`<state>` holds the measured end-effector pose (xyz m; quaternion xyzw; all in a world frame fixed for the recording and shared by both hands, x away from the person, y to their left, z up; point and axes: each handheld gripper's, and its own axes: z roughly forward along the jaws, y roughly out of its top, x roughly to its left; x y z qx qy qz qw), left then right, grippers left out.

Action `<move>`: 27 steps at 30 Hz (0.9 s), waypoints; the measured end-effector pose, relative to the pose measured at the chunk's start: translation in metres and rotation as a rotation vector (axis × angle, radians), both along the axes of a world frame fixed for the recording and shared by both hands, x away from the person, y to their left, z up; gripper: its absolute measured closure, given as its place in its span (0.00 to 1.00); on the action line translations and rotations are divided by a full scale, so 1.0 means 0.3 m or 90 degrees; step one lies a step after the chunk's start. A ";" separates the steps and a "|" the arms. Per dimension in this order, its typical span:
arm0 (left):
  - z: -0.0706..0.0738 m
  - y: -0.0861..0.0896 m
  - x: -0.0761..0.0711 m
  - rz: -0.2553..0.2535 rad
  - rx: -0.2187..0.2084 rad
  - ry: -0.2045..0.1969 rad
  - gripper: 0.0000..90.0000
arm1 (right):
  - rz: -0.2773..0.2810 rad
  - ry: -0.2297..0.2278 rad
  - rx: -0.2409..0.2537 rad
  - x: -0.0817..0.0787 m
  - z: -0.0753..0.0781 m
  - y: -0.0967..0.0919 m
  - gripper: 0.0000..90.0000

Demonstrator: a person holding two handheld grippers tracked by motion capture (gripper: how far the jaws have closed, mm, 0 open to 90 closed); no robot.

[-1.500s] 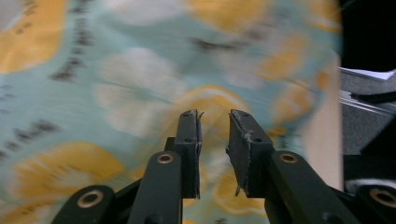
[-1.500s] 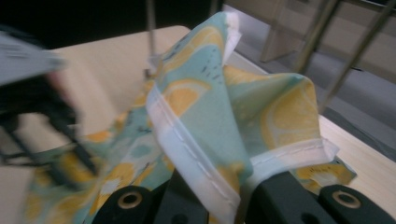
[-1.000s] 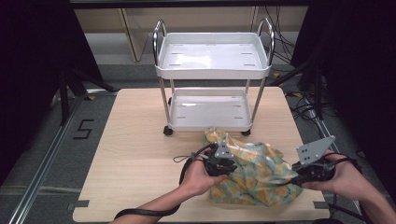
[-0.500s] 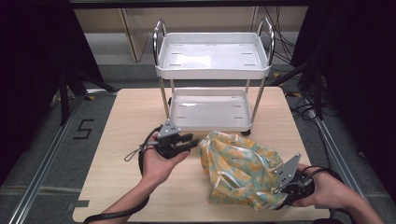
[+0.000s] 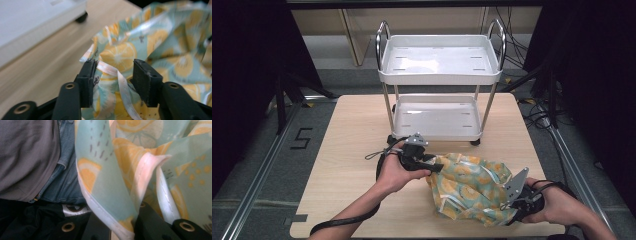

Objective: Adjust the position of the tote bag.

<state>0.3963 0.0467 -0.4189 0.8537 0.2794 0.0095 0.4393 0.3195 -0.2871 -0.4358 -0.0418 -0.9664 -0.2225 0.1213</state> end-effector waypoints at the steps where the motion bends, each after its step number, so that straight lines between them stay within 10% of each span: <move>1: -0.008 -0.006 -0.004 -0.009 0.013 0.003 0.62 | -0.001 0.001 -0.001 -0.001 0.000 -0.001 0.99; 7: -0.033 -0.028 -0.029 -0.048 0.049 0.019 0.82 | -0.018 -0.004 -0.003 0.000 0.004 -0.013 0.94; 11: -0.038 -0.038 -0.043 -0.076 0.068 0.009 0.91 | -0.033 -0.024 0.007 -0.004 0.028 -0.032 0.68; 27: -0.038 -0.058 -0.068 -0.088 0.071 0.002 0.96 | -0.149 -0.089 0.047 -0.005 0.255 -0.253 0.41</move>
